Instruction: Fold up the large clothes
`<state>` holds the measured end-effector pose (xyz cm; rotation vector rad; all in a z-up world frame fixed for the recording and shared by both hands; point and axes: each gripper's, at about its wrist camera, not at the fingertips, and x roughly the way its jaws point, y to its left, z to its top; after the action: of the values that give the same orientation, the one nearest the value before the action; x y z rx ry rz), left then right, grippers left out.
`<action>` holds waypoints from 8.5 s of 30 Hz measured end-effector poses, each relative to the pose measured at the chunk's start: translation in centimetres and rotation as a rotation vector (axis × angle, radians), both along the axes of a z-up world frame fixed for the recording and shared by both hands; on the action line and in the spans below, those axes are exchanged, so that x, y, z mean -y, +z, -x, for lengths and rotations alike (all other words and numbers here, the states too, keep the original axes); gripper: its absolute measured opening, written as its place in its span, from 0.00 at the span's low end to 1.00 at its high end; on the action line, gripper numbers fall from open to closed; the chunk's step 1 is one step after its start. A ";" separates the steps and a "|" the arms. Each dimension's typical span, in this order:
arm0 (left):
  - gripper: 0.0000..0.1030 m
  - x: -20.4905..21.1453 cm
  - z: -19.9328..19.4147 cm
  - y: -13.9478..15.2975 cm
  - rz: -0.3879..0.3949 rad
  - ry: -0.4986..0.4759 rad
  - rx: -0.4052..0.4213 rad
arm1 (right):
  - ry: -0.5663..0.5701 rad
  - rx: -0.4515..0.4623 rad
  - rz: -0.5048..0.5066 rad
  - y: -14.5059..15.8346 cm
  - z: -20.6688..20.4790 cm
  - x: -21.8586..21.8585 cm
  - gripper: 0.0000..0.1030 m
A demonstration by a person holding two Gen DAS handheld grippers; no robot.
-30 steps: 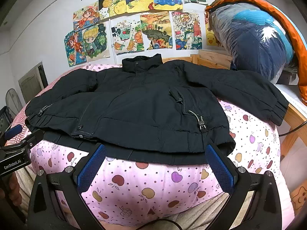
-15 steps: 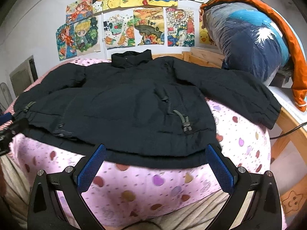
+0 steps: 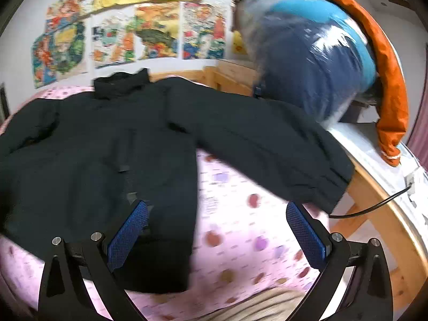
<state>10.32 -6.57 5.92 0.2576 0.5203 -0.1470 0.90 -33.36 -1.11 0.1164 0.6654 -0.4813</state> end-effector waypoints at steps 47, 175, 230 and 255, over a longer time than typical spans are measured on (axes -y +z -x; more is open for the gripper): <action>0.99 20.6 -33.7 -10.8 0.085 -0.181 -0.406 | -0.483 0.505 -0.396 -7.3 -0.4 11.5 0.13; 0.22 -37.3 -12.2 -11.1 0.846 0.747 -0.204 | 0.631 -0.318 0.072 -7.6 -45.5 -32.5 0.90; 0.37 7.6 -26.3 -6.3 0.205 -0.460 -0.379 | 0.467 0.188 -0.992 -9.7 -36.4 5.8 0.91; 0.79 -12.8 -29.2 -3.8 0.242 0.029 -0.285 | 0.359 0.011 -0.689 -4.9 -35.0 -0.3 0.03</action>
<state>39.54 6.28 2.13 -0.0087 0.7815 -0.2179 35.91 -33.04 -6.00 0.6365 0.8006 0.1100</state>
